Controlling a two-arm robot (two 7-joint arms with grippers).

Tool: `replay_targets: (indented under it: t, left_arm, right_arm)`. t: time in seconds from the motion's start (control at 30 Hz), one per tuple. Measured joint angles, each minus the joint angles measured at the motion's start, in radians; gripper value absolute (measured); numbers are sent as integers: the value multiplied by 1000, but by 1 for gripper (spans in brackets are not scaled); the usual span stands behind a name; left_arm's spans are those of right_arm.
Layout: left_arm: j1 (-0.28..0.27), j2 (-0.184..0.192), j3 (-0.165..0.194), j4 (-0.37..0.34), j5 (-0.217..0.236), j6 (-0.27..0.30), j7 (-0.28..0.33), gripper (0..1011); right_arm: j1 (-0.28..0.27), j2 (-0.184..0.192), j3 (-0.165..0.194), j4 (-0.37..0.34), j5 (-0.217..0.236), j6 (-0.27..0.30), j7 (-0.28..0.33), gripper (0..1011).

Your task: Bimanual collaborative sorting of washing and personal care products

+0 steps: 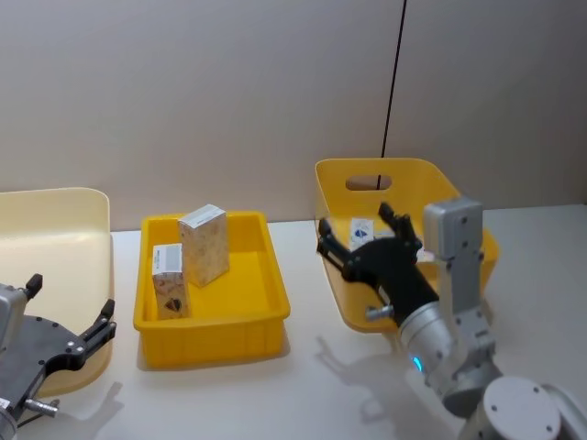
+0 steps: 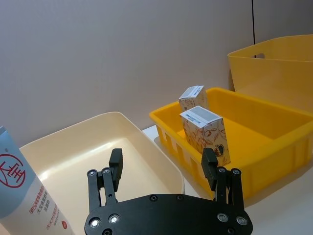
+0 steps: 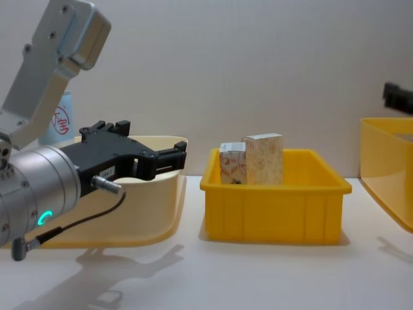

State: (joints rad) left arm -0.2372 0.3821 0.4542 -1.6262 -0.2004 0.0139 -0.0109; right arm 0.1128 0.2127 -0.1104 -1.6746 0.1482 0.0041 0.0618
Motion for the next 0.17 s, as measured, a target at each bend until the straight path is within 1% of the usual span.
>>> replay_targets:
  t: [0.1,0.17]
  left_arm:
    - [0,0,0,0,0,0,0,1003]
    - [0,0,0,0,0,0,0,1003]
  right_arm:
    - [-20,20,-18,-14,22,5,1,1001]
    - [-41,41,-38,-30,45,10,2,1001]
